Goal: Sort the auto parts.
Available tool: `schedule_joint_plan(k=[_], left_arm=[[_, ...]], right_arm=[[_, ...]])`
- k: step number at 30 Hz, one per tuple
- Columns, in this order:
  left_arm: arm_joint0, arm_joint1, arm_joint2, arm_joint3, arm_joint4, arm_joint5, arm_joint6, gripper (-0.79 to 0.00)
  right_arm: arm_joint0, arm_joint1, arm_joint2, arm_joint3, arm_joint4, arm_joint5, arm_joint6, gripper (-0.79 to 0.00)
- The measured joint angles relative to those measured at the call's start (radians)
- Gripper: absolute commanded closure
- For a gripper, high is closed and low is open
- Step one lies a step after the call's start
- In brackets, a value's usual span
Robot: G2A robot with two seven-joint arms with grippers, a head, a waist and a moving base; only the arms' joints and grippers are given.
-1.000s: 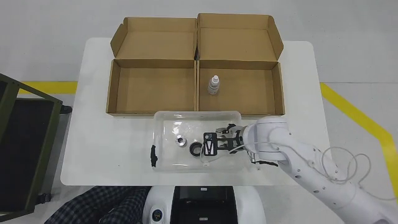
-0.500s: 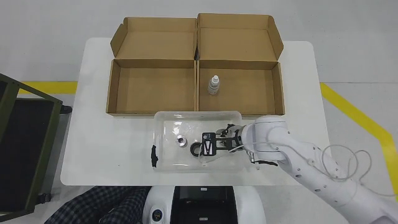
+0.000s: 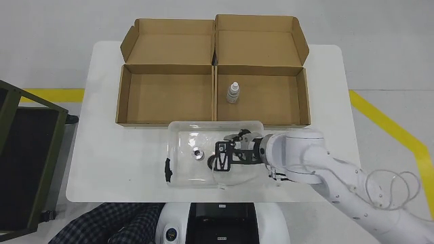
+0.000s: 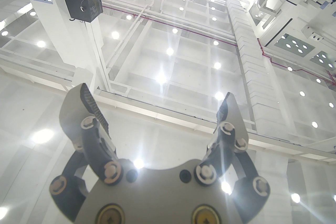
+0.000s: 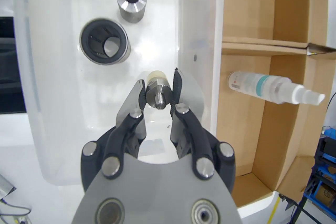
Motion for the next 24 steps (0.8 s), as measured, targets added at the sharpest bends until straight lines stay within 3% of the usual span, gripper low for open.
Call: schedule_joint_plan(k=[6,16,24], left_arm=[[0.0,0.0,0.0,0.0,0.0,0.0,0.0,-0.785],[0.0,0.0,0.0,0.0,0.0,0.0,0.0,-0.785],[0.0,0.0,0.0,0.0,0.0,0.0,0.0,-0.785]], right_arm=[[-0.089,0.013,0.089,-0.095,-0.119,0.111,-0.236,0.0],[-0.195,0.019,0.17,-0.151,-0.247,0.211,-0.647,0.0],[-0.217,0.006,0.224,-0.143,-0.192,0.311,-0.865,0.0]])
